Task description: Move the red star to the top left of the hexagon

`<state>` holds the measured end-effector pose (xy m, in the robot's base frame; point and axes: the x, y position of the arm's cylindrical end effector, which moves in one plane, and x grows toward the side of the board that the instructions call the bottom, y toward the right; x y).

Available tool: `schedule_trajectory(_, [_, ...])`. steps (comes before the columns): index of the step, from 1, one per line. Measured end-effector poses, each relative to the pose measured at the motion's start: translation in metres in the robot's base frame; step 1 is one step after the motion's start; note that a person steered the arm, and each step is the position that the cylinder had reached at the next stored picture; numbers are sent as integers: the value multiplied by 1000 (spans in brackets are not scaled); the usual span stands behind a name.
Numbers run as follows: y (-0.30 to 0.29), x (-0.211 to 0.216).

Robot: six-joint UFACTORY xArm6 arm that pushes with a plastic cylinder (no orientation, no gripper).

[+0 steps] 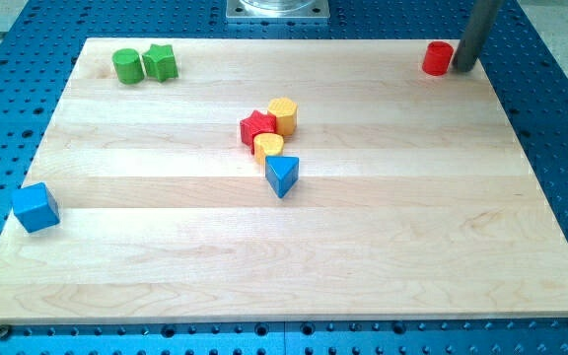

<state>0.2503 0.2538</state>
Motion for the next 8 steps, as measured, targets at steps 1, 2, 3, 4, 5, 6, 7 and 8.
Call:
schedule_trajectory(1, [-12,9])
schedule_trajectory(2, [-63,122])
schedule_trajectory(3, [-184,162])
schedule_trajectory(4, [-257,174])
schedule_trajectory(5, [-273,142])
schedule_trajectory(6, [-308,131])
schedule_trajectory(7, [-329,168])
schedule_trajectory(8, [-361,148])
